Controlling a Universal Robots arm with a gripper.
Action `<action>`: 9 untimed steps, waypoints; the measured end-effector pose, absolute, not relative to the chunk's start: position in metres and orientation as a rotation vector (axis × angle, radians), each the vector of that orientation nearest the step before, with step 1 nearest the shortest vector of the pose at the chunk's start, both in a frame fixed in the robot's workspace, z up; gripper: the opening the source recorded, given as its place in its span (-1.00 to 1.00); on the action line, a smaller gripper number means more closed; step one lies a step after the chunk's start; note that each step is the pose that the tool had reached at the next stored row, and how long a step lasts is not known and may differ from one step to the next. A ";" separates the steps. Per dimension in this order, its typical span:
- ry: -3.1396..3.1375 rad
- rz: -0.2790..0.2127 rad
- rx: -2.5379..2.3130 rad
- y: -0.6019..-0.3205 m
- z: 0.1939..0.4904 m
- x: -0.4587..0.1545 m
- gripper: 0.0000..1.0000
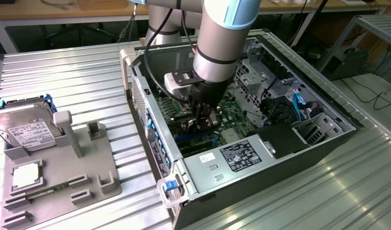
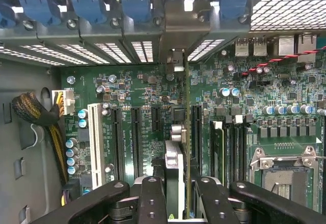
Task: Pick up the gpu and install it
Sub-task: 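Insert the gpu into the slot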
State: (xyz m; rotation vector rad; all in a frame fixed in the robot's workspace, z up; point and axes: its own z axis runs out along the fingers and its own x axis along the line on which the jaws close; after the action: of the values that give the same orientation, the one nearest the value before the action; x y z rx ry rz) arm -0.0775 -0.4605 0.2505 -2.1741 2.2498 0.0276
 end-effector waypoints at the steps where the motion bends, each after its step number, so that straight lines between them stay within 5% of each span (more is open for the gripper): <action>1: 2.250 0.028 -2.174 -0.461 0.250 -0.078 -0.44; 9: 2.250 0.027 -2.174 -0.460 0.250 -0.077 -0.44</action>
State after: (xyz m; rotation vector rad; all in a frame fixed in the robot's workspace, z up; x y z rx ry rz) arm -0.0775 -0.4603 0.2498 -2.1742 2.2496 0.0274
